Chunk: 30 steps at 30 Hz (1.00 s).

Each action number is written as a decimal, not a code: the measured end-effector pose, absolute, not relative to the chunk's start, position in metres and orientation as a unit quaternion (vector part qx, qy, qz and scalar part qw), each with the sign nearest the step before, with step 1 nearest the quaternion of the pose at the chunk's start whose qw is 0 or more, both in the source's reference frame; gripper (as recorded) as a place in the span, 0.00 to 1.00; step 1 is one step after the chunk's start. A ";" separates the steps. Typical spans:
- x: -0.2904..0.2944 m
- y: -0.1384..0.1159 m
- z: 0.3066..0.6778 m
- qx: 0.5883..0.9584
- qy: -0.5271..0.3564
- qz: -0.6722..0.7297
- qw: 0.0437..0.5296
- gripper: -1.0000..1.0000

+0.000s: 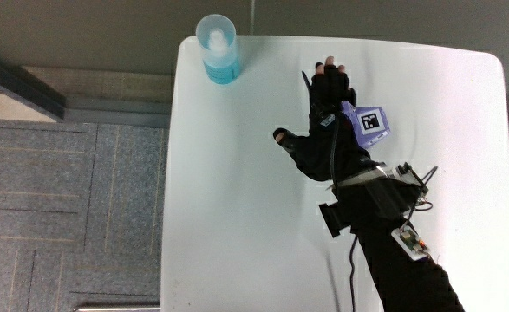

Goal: Pick cleaning spray

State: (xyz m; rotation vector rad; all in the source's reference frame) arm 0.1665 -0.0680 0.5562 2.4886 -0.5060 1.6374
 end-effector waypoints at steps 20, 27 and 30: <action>0.145 -0.094 0.557 0.741 -0.076 0.648 0.158 0.50; 0.143 -0.098 0.554 0.728 -0.073 0.660 0.169 0.50; 0.139 -0.100 0.553 0.703 -0.085 0.684 0.176 0.50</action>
